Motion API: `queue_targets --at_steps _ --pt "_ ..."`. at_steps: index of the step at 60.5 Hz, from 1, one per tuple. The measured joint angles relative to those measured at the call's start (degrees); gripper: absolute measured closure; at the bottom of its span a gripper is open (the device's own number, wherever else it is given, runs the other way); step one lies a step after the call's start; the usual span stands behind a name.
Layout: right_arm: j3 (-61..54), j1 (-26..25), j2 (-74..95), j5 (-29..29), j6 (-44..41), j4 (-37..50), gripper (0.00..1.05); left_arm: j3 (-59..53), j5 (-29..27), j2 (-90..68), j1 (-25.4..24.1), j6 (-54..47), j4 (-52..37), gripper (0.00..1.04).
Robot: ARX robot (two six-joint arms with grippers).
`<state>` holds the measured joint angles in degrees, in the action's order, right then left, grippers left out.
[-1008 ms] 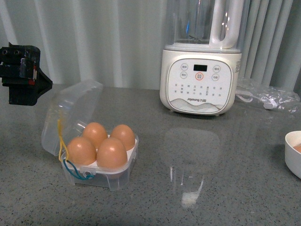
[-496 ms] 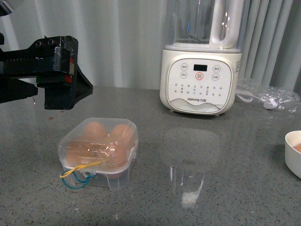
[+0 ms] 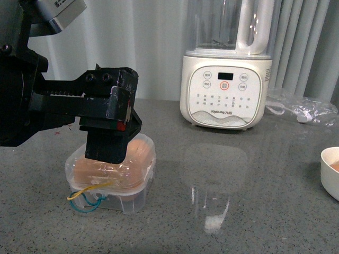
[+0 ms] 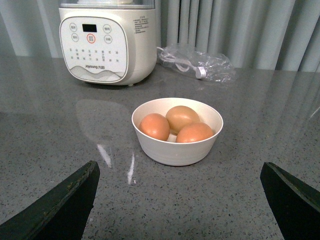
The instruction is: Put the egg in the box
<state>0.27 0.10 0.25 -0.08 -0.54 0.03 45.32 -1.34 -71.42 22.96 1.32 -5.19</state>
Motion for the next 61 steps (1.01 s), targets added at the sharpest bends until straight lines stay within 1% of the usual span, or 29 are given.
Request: queue_targets --at_steps 8,18,27,31,35,39,51,59,60,61 --pt "0.0 0.0 0.0 0.0 0.0 0.0 0.07 0.7 -0.2 1.6 -0.7 0.3 1.4 0.07" --pt "0.0 0.0 0.0 0.0 0.0 0.0 0.07 4.5 -0.2 5.3 -2.6 1.5 3.5 0.07" --pt "0.0 0.0 0.0 0.0 0.0 0.0 0.07 7.9 -0.3 10.9 -7.2 2.2 6.8 0.07" --pt "0.0 0.0 0.0 0.0 0.0 0.0 0.07 7.9 -2.1 15.1 -10.3 0.3 9.0 0.07" --pt "0.0 0.0 0.0 0.0 0.0 0.0 0.07 7.0 -2.6 19.5 -12.4 -2.4 11.1 0.07" --pt "0.0 0.0 0.0 0.0 0.0 0.0 0.07 5.8 -2.3 23.4 -13.3 -4.1 13.6 0.07" --pt "0.0 0.0 0.0 0.0 0.0 0.0 0.07 1.2 0.5 35.7 -16.0 -8.6 20.9 0.07" --pt "0.0 0.0 0.0 0.0 0.0 0.0 0.07 -0.9 2.3 39.8 -19.0 -9.0 23.0 0.07" --pt "0.0 0.0 0.0 0.0 0.0 0.0 0.07 -1.3 2.2 40.3 -19.6 -8.7 22.6 0.08" --pt "0.0 0.0 0.0 0.0 0.0 0.0 0.07 -2.2 1.8 40.8 -20.5 -7.8 21.2 0.11"
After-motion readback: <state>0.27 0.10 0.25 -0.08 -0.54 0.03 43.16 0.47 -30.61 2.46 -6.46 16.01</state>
